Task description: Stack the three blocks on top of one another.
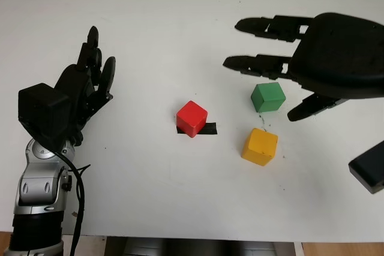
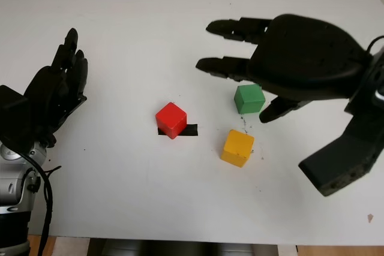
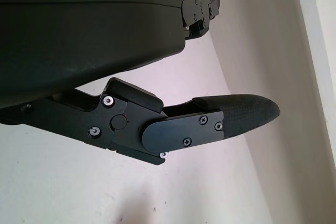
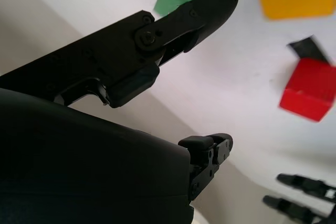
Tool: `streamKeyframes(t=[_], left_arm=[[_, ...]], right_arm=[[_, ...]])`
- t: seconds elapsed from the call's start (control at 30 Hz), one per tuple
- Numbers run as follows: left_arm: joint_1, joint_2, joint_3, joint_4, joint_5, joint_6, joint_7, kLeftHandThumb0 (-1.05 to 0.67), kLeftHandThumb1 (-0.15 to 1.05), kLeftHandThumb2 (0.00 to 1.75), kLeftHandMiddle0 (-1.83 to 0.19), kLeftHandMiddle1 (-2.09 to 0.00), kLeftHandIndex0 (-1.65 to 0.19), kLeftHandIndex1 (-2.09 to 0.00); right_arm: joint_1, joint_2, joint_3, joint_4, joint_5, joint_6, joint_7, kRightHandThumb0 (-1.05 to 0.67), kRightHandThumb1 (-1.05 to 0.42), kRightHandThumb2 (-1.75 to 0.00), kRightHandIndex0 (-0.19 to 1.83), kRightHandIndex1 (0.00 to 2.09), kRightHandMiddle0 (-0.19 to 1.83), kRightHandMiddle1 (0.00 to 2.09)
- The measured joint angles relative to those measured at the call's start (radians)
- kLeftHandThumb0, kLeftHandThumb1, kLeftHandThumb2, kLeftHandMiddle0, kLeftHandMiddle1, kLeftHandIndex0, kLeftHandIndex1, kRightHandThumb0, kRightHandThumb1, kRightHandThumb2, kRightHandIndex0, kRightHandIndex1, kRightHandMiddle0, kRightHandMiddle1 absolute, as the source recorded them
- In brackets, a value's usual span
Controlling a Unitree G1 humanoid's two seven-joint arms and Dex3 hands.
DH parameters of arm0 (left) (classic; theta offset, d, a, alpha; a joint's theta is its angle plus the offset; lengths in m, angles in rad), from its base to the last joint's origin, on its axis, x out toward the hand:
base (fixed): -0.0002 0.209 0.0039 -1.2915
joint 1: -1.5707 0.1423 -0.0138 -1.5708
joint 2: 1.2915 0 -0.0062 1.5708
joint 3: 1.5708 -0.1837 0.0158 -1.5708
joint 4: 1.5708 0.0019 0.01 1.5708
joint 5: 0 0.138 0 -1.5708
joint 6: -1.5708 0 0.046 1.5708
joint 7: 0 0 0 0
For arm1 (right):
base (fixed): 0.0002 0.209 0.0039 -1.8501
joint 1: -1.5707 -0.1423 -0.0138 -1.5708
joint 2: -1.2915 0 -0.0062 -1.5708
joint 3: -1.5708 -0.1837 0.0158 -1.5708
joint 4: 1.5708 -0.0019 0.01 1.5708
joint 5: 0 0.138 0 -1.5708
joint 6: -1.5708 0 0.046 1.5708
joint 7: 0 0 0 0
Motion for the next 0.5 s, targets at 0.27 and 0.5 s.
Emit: streamKeyframes(t=[0.27,0.5], left_arm=[[0.000,0.000,-0.005,0.004,0.003,0.000,0.003,-0.82,1.05,0.62,0.19,-0.03,0.19,-0.01],[0.000,0.002,-0.003,0.004,0.003,0.001,0.003,-0.81,1.05,0.59,0.18,-0.05,0.18,-0.03]], right_arm=[[0.115,-0.001,0.038,-0.034,0.038,-0.003,0.078,-0.75,-0.80,-0.05,0.19,0.06,0.34,0.05],[0.182,-0.001,0.043,-0.043,0.034,-0.020,0.076,-0.73,-0.82,-0.06,0.19,0.06,0.34,0.05]])
